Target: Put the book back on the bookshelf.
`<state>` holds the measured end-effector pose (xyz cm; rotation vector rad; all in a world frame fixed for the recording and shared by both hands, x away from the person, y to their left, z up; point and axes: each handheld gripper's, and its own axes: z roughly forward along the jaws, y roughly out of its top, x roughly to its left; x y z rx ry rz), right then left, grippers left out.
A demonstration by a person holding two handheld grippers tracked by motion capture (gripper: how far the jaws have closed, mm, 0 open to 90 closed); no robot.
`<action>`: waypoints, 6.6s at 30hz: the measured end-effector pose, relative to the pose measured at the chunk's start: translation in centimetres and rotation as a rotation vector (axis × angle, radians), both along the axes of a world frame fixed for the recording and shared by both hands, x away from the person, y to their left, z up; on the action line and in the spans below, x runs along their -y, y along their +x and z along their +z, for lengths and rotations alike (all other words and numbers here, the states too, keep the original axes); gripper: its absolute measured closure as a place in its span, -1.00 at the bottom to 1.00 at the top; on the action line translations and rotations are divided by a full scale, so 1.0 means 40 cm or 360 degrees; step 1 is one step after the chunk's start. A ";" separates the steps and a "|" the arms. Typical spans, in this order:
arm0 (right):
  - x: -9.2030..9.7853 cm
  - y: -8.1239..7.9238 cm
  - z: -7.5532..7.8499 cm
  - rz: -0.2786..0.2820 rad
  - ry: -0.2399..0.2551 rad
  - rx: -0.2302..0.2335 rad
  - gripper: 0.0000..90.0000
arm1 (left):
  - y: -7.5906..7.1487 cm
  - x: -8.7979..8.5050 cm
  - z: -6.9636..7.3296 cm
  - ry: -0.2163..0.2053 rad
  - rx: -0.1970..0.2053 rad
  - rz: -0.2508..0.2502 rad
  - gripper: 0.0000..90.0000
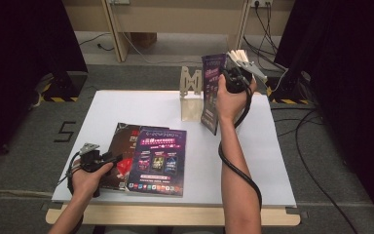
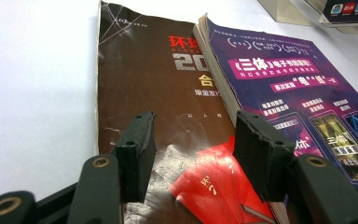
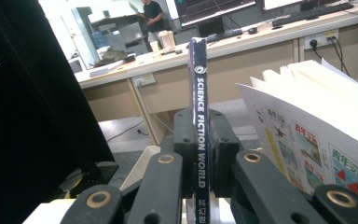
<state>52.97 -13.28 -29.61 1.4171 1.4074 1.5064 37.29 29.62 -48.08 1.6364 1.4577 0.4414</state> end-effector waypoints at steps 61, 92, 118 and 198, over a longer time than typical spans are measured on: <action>0.057 -0.100 -0.080 -0.0034 -0.0249 -0.0176 0.52 | -0.002 0.009 -0.010 0.0017 -0.0024 -0.0025 0.06; 0.024 -0.093 -0.016 -0.0065 -0.0318 -0.0063 0.88 | 0.002 0.008 -0.014 0.0026 -0.0028 -0.0024 0.07; -0.020 0.009 -0.059 -0.0140 -0.0297 0.0007 0.87 | 0.003 0.004 -0.013 0.0022 -0.0022 -0.0024 0.07; 0.007 0.011 -0.031 -0.0224 -0.0392 -0.0123 0.49 | 0.002 0.008 -0.014 0.0040 -0.0026 -0.0049 0.07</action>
